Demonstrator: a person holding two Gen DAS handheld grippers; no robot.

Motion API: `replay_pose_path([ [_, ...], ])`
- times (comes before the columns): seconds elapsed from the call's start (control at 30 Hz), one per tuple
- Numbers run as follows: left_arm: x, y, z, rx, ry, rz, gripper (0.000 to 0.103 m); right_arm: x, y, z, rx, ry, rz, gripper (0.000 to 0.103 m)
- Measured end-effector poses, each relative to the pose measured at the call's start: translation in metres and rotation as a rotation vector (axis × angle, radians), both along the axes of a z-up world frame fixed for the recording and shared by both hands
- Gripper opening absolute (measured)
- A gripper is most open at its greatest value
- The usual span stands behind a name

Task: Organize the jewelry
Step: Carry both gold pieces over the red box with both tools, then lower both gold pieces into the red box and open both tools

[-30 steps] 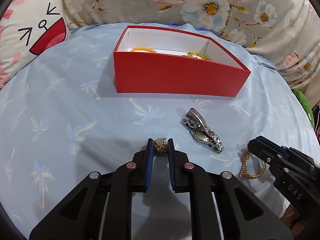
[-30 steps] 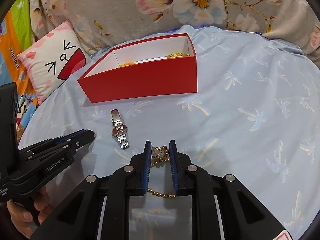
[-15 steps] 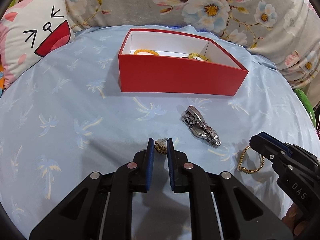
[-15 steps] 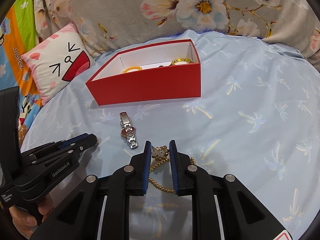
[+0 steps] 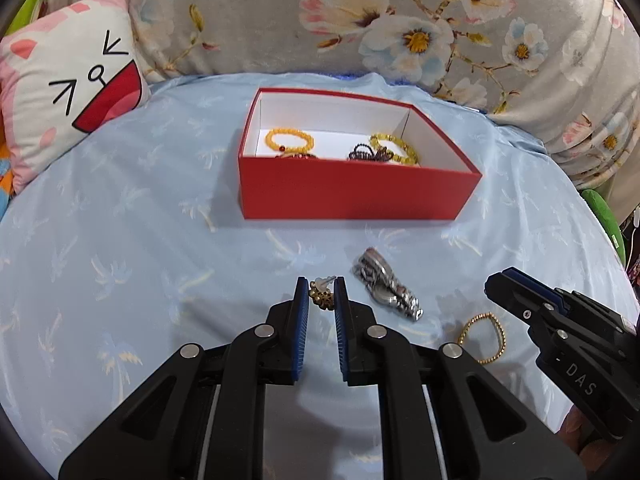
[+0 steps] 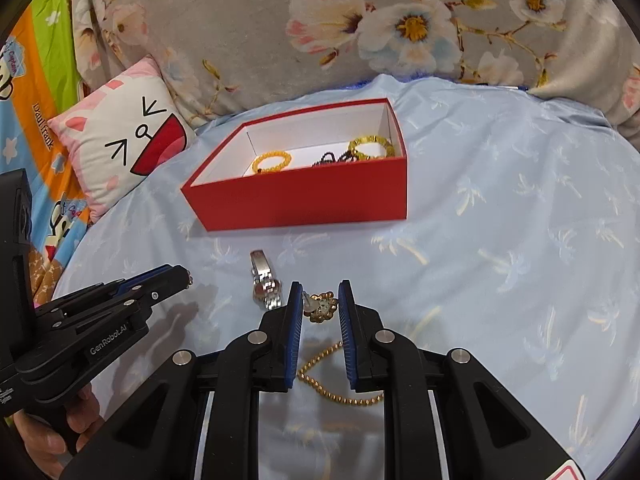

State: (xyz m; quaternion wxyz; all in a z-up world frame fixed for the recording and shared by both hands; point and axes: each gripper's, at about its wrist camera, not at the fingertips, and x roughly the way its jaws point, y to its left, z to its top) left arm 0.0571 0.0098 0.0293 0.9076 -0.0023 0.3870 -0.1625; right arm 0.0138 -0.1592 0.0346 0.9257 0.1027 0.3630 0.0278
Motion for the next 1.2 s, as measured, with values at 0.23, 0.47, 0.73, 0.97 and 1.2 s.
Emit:
replay_pose_path([
  [0.23, 0.019, -0.009, 0.027, 0.009, -0.052, -0.011, 0.013, 0.024, -0.002, 0.023, -0.006, -0.048, 0.007, 0.017],
  [0.47, 0.048, -0.019, 0.041, 0.013, -0.078, -0.011, 0.013, 0.058, 0.002, 0.038, -0.022, -0.078, 0.024, 0.017],
  [0.73, 0.083, -0.033, 0.040, 0.023, -0.082, -0.013, 0.013, 0.097, 0.003, 0.039, -0.050, -0.074, 0.032, 0.017],
  [0.97, 0.115, -0.043, 0.032, 0.035, -0.075, -0.005, 0.013, 0.127, 0.000, 0.031, -0.052, -0.060, 0.027, 0.017],
  [1.2, 0.136, -0.045, 0.023, 0.043, -0.066, 0.004, 0.013, 0.148, -0.004, 0.024, -0.060, -0.050, 0.020, 0.017],
])
